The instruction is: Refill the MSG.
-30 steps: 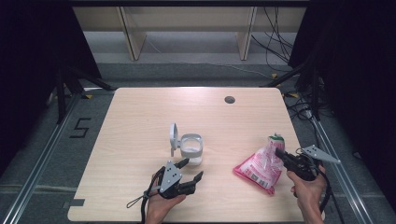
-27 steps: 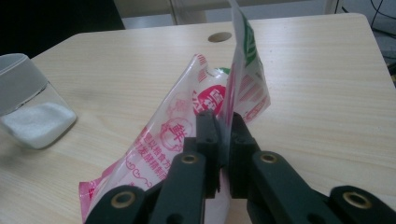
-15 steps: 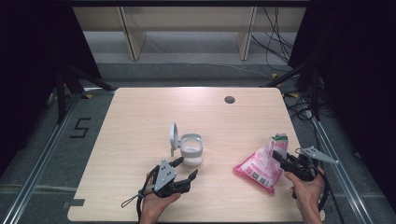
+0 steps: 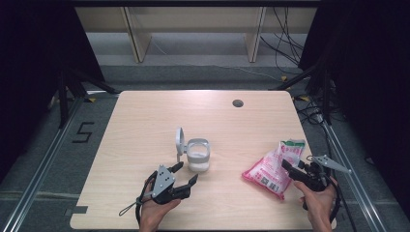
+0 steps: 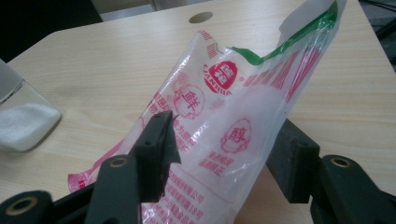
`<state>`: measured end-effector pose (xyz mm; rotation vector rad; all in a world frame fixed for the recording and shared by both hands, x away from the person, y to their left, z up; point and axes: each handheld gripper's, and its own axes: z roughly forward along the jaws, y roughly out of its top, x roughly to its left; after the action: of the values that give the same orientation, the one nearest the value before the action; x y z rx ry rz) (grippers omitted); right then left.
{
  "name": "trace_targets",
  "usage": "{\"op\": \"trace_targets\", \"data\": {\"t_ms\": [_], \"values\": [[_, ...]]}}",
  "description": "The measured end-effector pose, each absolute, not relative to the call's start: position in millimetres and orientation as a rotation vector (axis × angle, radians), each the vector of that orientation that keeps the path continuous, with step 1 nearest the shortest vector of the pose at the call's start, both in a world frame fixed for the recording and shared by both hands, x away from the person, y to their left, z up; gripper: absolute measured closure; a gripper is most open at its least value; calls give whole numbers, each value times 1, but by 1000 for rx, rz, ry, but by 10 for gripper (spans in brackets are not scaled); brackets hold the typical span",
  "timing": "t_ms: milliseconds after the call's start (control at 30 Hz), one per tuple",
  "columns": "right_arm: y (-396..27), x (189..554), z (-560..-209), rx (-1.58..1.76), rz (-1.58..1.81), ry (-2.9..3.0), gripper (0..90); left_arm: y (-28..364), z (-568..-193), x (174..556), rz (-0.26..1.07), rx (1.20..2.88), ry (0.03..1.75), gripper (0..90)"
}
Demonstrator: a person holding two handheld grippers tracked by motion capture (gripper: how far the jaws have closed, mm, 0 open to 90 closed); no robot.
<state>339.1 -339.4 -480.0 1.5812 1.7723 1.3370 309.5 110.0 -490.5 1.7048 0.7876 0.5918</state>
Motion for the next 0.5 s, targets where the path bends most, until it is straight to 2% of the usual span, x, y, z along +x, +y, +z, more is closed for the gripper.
{"op": "trace_targets", "data": {"t_ms": [500], "values": [[-343, 316, -471, 1565, 1307, 1706, 427, 124, -486, 312, 616, 1682, 810, 334]]}}
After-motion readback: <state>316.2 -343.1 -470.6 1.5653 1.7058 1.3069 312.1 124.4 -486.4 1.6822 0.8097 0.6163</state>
